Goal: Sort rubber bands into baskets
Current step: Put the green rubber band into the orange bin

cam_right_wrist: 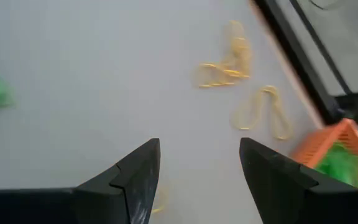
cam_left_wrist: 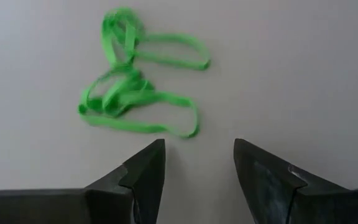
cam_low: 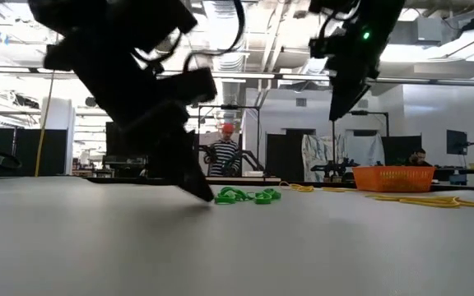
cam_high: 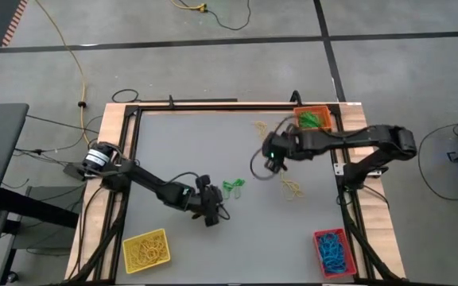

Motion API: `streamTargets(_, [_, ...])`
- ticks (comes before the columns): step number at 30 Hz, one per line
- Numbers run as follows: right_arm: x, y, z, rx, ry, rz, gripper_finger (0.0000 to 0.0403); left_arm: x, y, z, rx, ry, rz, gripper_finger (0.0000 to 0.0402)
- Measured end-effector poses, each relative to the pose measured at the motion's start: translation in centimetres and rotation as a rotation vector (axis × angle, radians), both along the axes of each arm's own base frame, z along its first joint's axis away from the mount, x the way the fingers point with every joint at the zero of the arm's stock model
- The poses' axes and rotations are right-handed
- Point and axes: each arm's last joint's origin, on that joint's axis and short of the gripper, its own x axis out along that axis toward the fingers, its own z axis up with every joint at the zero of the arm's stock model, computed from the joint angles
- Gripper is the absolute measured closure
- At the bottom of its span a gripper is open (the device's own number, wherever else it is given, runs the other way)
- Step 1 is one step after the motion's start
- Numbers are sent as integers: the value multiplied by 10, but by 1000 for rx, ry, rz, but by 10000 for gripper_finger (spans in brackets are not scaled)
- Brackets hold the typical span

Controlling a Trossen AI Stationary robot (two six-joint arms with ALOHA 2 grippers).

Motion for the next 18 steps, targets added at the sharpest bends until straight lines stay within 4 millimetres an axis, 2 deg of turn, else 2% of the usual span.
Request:
streamTargets(7, [0,58,0,16,-69,88,154,12,15,-19,-61,5,20,221])
streamTargets(12, [-5,89,1,-21,-147,89,154,15,23,-24,-57,0,67,226])
streamTargets(15, [-10,104,2,-38,-189,91,154,15,24,-22,-29,1,58,253])
streamTargets(18, [-14,117,2,-29,-224,94,154,16,25,-20,8,12,28,310])
